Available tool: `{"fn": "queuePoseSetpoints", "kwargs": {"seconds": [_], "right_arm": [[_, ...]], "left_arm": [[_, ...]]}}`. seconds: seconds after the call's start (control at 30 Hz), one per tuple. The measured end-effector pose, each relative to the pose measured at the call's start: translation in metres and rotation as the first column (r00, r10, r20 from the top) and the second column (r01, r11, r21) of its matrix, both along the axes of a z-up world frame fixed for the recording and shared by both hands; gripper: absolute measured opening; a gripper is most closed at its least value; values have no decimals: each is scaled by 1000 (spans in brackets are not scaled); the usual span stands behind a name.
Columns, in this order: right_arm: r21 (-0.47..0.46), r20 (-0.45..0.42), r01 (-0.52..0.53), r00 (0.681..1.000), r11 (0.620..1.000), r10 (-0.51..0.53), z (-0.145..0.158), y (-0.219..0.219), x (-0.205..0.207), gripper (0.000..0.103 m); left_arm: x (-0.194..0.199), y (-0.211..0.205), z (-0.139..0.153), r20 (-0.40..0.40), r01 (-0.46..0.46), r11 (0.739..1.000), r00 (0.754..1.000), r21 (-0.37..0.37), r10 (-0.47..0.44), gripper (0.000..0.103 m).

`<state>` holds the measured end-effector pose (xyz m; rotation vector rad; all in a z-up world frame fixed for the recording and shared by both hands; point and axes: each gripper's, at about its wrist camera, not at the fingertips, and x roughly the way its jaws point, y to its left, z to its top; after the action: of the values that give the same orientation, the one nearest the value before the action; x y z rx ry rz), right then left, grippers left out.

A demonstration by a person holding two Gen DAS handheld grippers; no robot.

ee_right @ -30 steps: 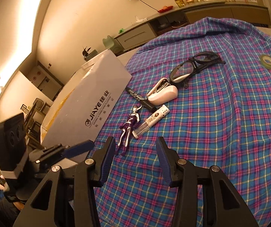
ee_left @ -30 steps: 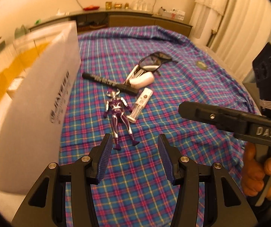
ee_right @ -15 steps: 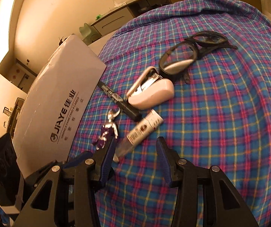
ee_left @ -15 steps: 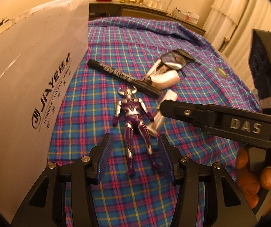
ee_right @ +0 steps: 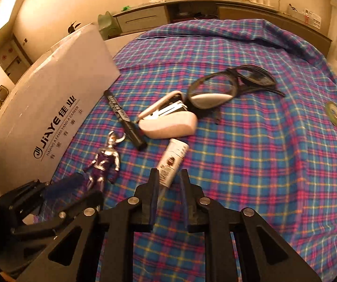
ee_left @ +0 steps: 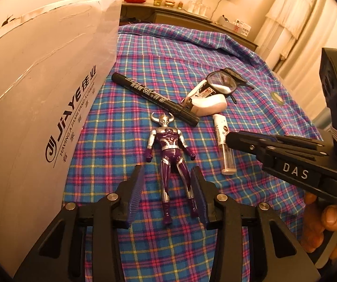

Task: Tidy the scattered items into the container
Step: 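Grasp the purple action figure with the left tool while the right tool grasps the white lip balm tube, then lift and carry the figure with the left tool while the right tool carries the tube over the box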

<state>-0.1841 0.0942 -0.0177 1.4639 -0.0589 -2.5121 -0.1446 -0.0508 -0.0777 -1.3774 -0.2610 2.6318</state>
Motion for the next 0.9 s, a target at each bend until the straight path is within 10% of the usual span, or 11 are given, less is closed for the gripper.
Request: {"fn": "queuePoseSetpoints", "kwargs": {"seconds": [0.13,0.33,0.9], "right_arm": [[-14,-1,-8,1000,1000,8,-5,-8,-2,37],[48,-33,-39,999,998,41,-5,-12,-3,20],[-100,-35,-3,999,995,0,10,13,35,20]], "left_arm": [[-8,9,1,19,-8,1000,1000,-22,9,55],[-12,16,0,-2,-18,994,1000,-105,18,40],[17,13,33,-45,-16,1000,999,-24,15,36]]}}
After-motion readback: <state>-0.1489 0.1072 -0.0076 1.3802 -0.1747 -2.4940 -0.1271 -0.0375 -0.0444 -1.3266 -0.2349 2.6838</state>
